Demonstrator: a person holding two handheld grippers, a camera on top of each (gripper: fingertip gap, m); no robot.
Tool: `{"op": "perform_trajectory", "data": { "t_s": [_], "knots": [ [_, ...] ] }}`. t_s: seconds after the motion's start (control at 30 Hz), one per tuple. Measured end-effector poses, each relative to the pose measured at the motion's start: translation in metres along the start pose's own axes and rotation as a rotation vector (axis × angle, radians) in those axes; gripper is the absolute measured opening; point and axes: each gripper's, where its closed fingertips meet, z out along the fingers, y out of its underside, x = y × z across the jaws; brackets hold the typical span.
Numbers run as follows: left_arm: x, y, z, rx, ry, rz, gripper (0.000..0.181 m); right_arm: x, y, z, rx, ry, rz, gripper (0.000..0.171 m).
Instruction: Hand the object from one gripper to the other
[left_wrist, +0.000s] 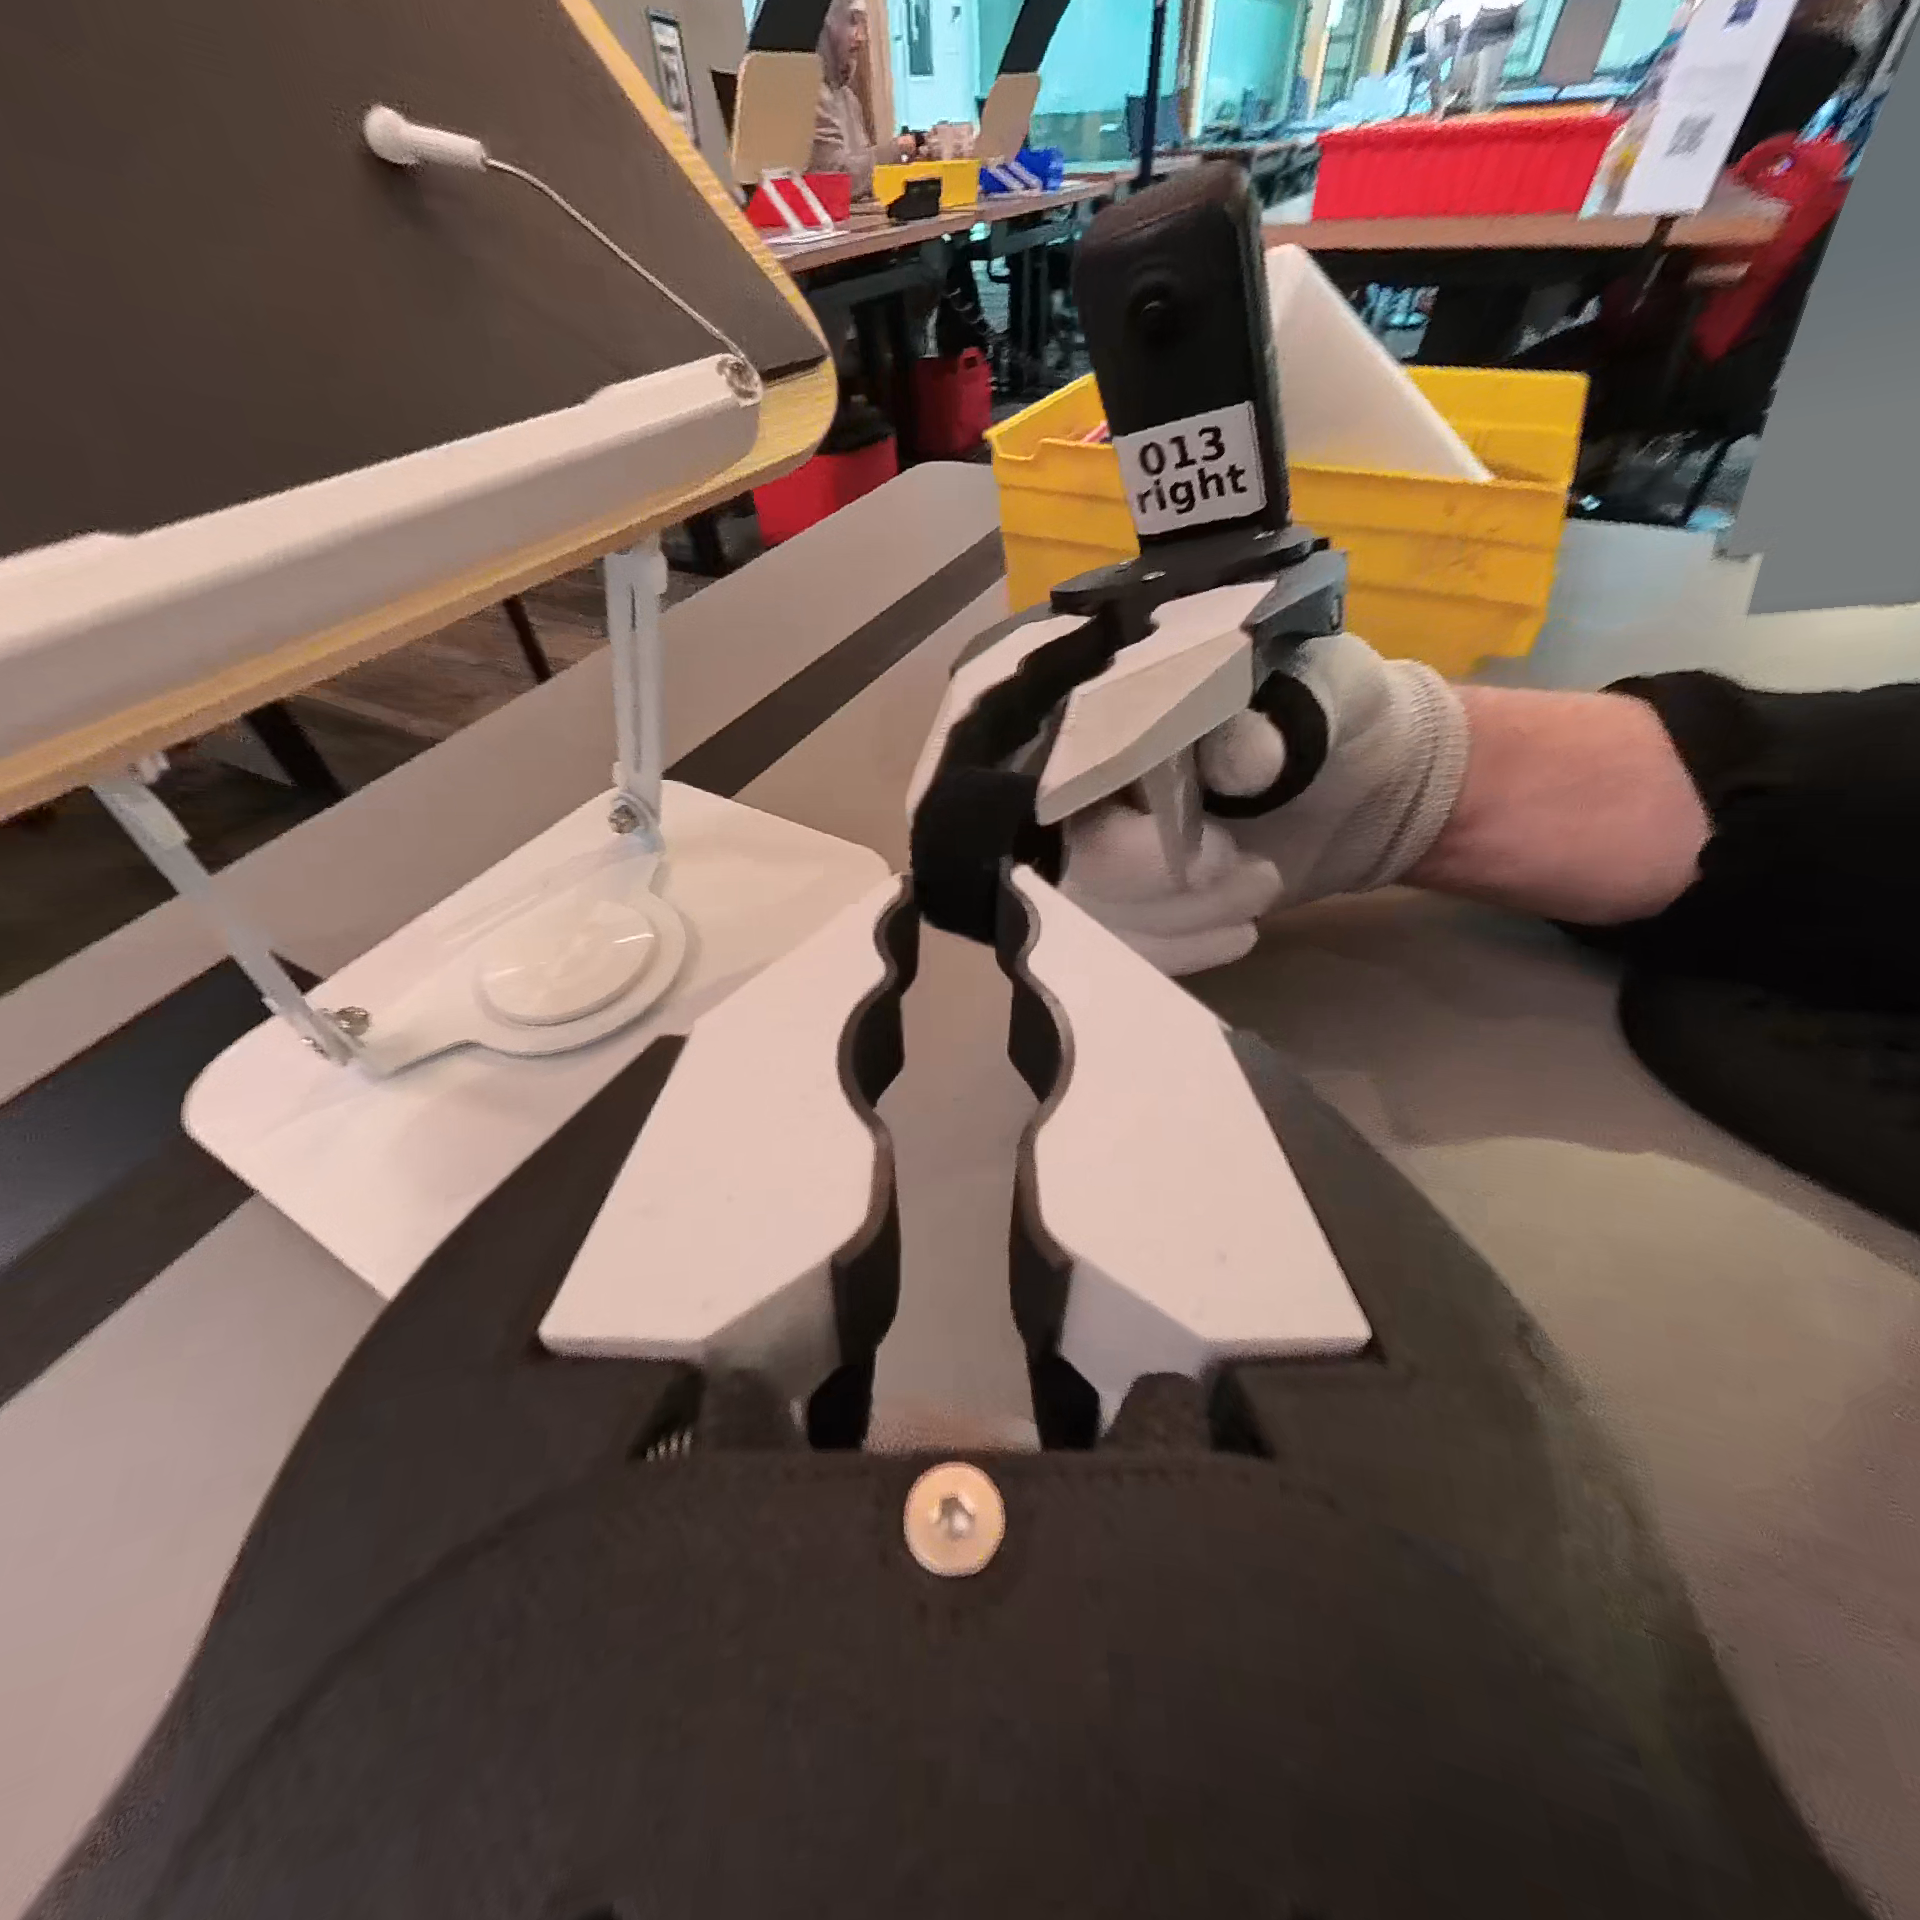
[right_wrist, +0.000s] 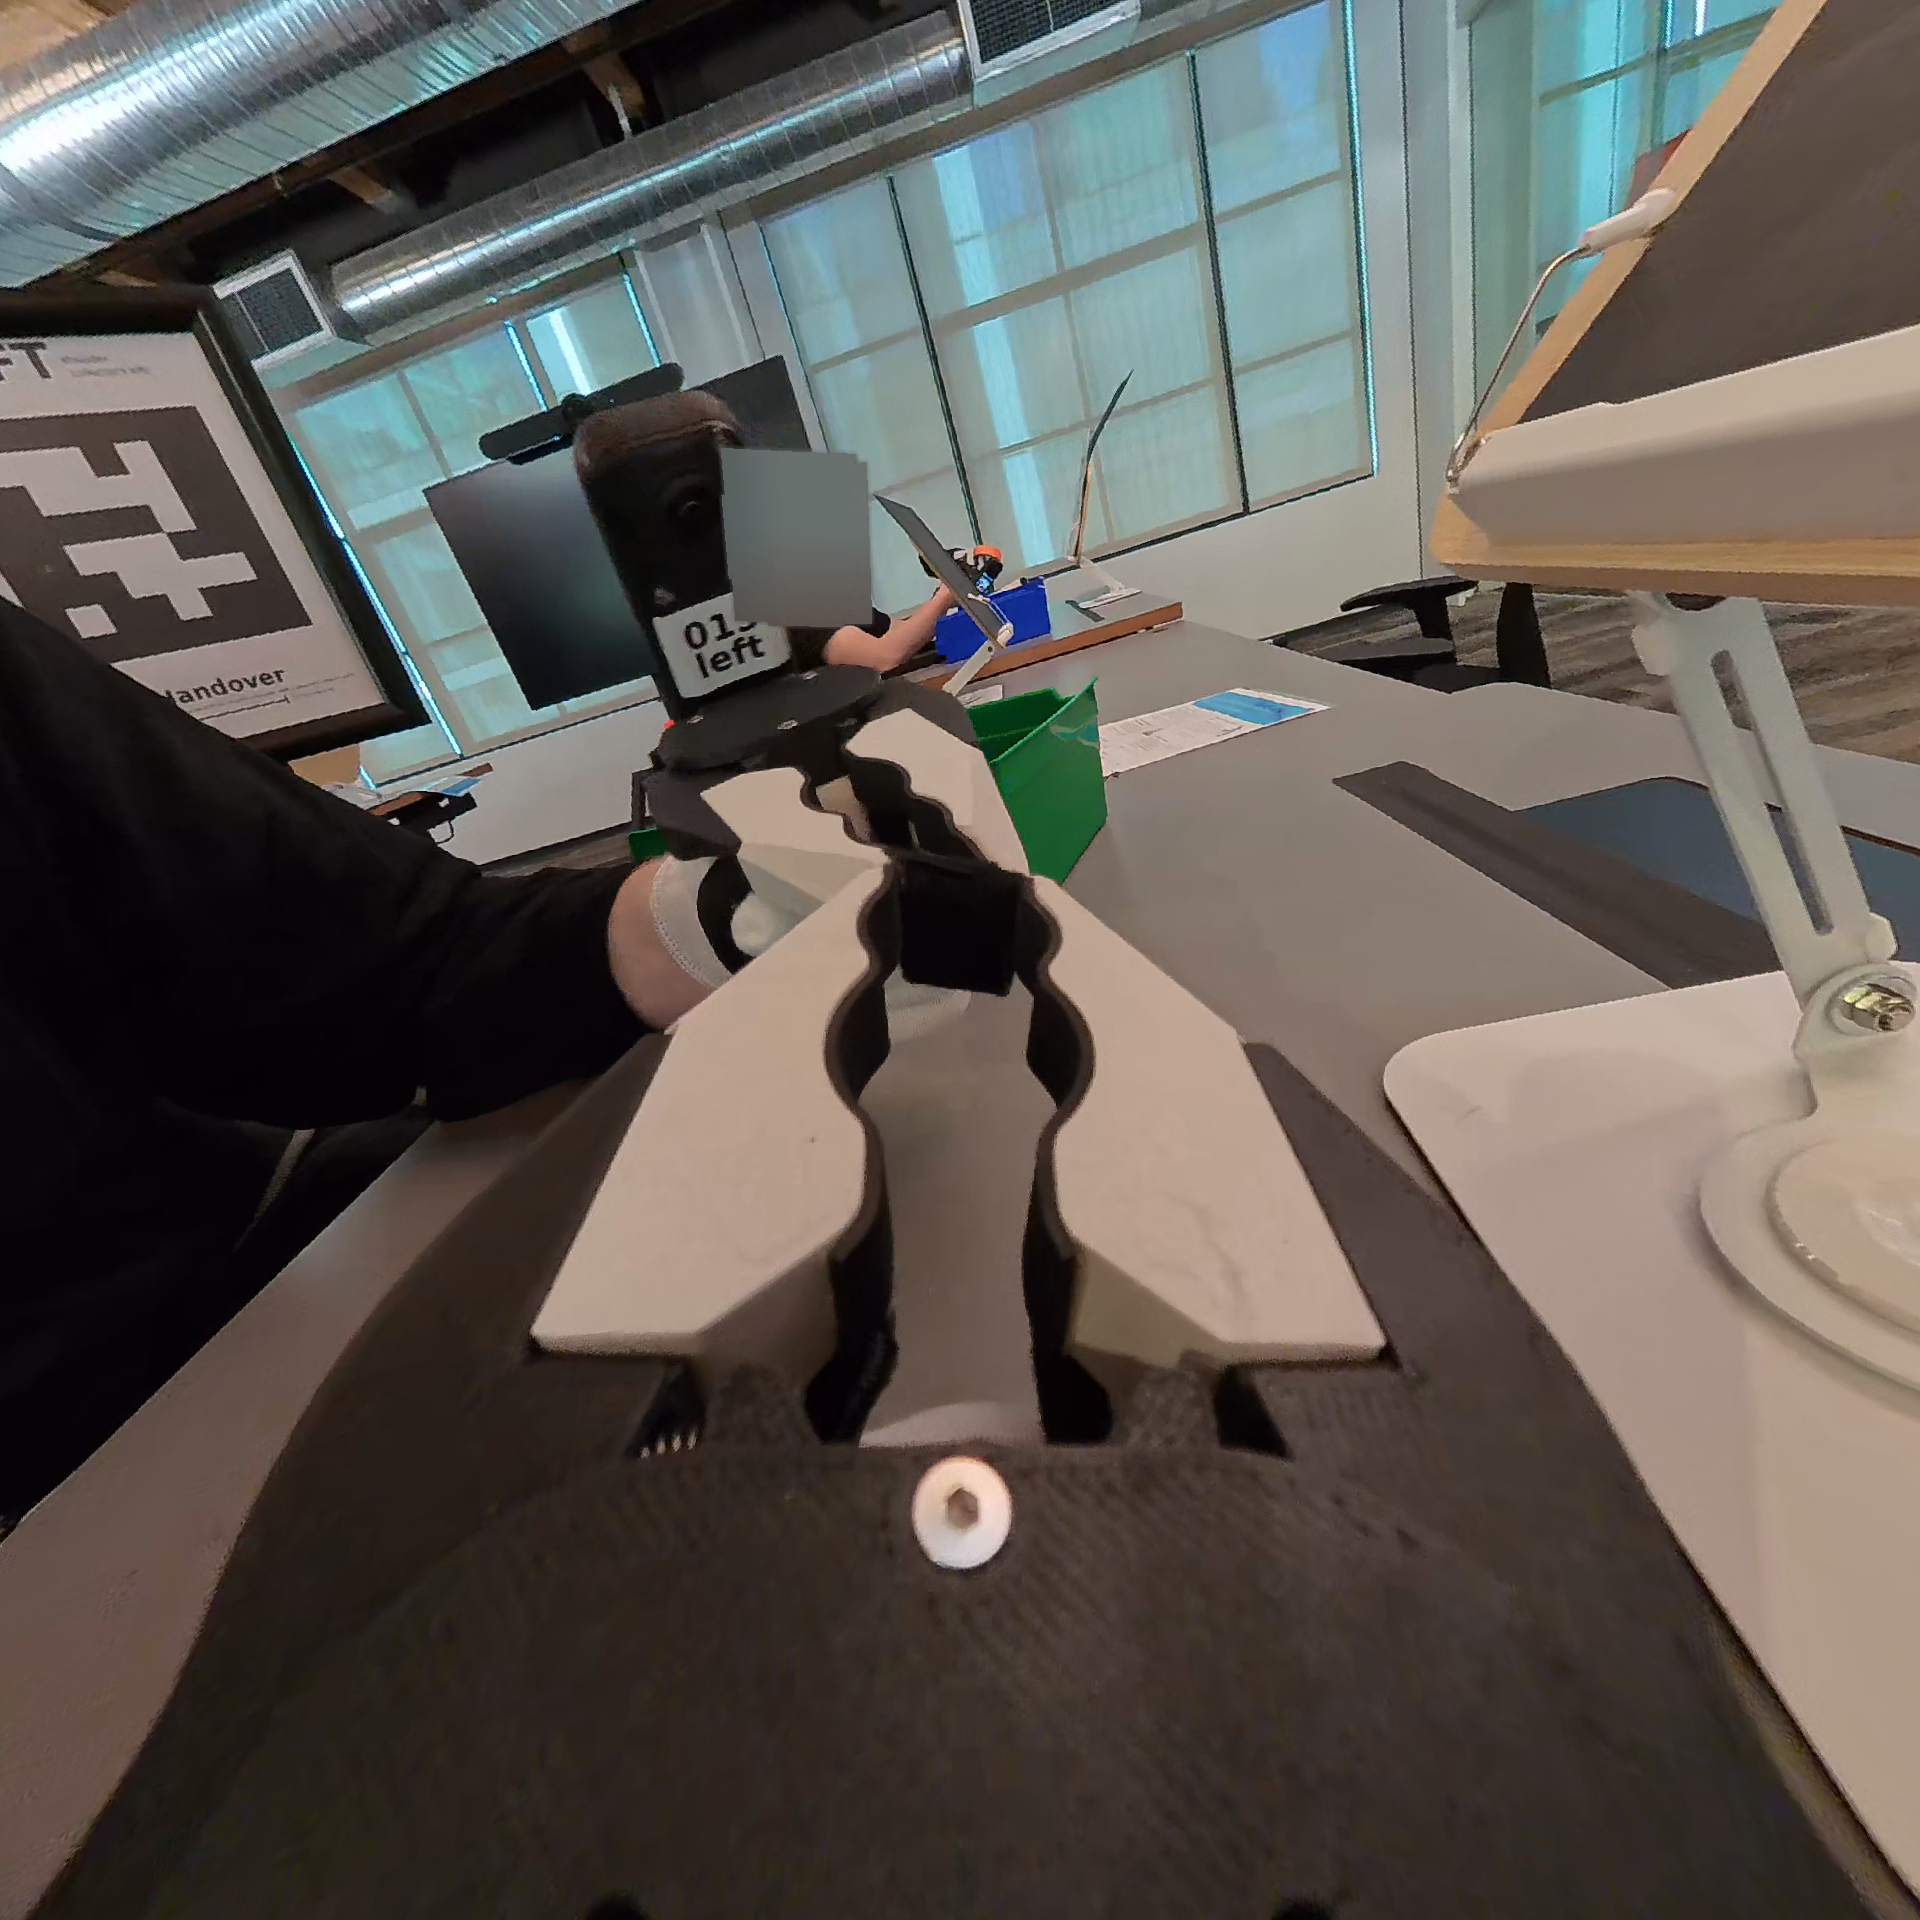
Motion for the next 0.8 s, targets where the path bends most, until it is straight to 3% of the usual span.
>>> {"op": "perform_trajectory", "data": {
  "t_s": [0.27,0.43,0.57,0.8],
  "knots": [
    [-0.008,0.005,0.002,-0.042,-0.118,0.129,0.007,0.006,0.002,0.000,-0.009,0.027,0.009,0.019],
    [-0.018,0.009,0.003,-0.140,-0.301,0.404,0.000,0.010,0.005,0.001,-0.022,0.041,0.031,0.020],
    [-0.024,0.013,0.003,-0.176,-0.366,0.494,0.000,0.012,0.010,0.001,-0.040,0.047,0.060,0.024],
    [-0.029,0.010,0.002,-0.231,-0.528,0.847,0.000,0.013,0.012,0.002,-0.049,0.040,0.114,0.027]
  ]
}}
